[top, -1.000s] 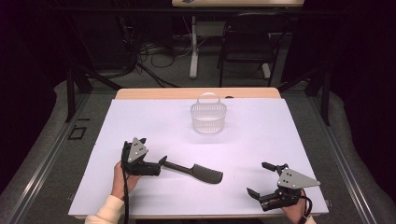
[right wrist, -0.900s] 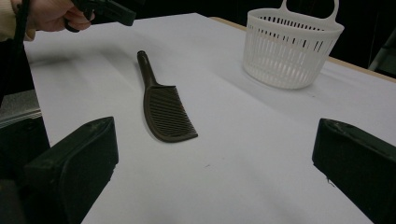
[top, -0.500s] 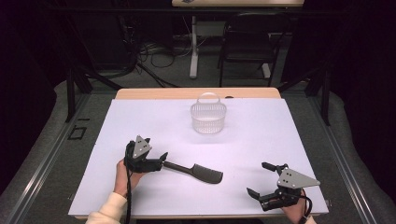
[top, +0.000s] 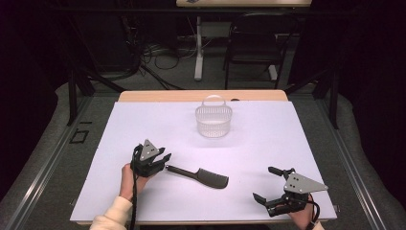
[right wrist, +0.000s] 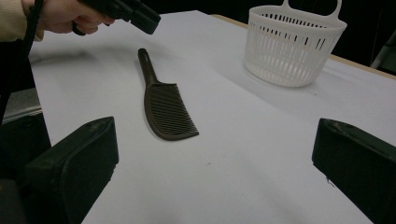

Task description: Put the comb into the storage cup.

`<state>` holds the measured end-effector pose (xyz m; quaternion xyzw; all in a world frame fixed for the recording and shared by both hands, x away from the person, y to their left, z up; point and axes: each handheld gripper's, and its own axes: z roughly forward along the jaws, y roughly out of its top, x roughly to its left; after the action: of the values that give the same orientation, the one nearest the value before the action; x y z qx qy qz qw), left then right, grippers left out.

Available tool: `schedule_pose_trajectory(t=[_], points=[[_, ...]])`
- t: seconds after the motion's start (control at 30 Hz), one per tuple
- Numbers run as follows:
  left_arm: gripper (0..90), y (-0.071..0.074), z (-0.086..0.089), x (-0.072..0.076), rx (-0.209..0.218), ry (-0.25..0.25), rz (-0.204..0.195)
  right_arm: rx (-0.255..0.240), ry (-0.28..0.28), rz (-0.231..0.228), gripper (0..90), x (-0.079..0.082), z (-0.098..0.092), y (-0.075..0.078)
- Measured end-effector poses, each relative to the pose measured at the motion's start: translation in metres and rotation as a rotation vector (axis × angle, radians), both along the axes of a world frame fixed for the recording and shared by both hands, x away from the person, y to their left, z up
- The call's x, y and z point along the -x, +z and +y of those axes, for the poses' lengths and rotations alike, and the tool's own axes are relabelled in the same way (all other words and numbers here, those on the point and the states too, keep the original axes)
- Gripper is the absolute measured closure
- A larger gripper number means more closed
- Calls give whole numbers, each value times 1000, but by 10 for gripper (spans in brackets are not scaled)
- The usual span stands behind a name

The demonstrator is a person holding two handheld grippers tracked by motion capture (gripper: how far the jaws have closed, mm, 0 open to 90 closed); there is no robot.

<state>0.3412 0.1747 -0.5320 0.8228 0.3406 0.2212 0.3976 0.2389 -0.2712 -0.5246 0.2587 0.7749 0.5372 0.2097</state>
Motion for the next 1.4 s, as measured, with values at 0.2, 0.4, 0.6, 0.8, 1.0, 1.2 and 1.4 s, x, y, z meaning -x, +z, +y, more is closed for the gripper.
schedule_pose_trajectory(t=[0.2, 0.4, 0.6, 0.8, 1.0, 1.2, 1.4], points=[[807, -3, 0, -2, -10, -9, 29, -3, -1, 2, 0, 0, 0, 0], [879, -5, -1, -4, -20, -22, 56, -2, -2, 0, 0, 0, 0, 0], [899, -8, -2, -4, -33, -26, 71, -1, -4, 0, 0, 0, 0, 0], [900, -11, -3, -5, -39, -24, 82, -2, -3, 3, 1, 0, 0, 0], [900, -13, -4, -5, -51, -38, 95, -5, 0, 1, 1, 1, -1, 0], [900, -15, -5, -5, -73, -51, 109, -2, -2, 0, 1, 1, -1, 0], [900, -16, -6, -4, -73, -57, 117, -2, -2, 1, 1, 1, -1, 0]])
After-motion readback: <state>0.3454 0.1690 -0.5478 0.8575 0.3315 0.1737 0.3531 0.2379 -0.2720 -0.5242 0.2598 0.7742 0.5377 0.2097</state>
